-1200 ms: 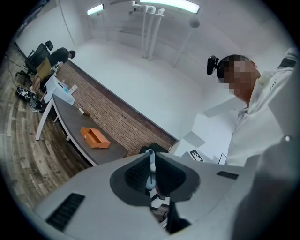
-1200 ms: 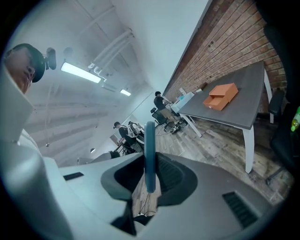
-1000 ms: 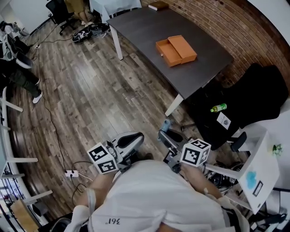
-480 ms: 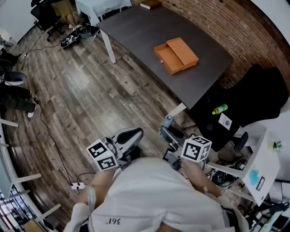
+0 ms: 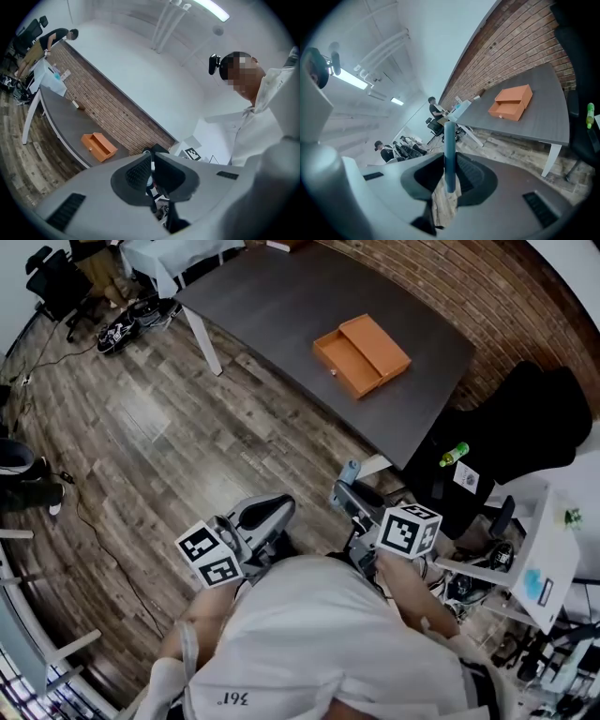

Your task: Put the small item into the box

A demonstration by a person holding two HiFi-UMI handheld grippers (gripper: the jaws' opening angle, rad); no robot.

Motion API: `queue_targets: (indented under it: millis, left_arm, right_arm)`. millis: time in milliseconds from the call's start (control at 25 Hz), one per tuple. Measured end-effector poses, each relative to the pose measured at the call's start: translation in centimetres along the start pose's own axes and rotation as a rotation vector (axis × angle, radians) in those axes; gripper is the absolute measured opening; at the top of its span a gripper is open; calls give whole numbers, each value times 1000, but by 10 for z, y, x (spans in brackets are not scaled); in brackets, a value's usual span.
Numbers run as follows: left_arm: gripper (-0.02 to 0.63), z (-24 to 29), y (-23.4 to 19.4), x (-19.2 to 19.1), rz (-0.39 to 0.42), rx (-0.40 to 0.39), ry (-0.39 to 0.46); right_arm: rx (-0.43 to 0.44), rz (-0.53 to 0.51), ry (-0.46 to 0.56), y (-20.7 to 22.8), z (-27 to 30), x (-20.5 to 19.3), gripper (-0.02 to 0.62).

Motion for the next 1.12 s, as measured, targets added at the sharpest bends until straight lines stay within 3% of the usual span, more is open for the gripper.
queue_targets:
  millis: [240,520,920,1120]
  left_arm:
    - [29,10,-28,17,-8,-52,-24]
    - [29,50,-47,33,-2,-96,-67]
    - [32,123,-90,81,39,-15,-36]
    - [71,158,-106,93,38,31,-35]
  right_arm:
    - [-56,-3,59,4,9,28,84]
    - [-110,-5,108,37,-2,65,86]
    - [-107,-102,51,106,4,145,85]
    - [-86,-119,16,133,8,175,85]
Point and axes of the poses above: the fingertips, and each gripper's own axes: z forward along the fingers, y to its right, x out of its top, the point moved 3 cm from there along -z, backward along the fingers, and after that the axes turned 11 degrees about -y, right-handed, at the moved point
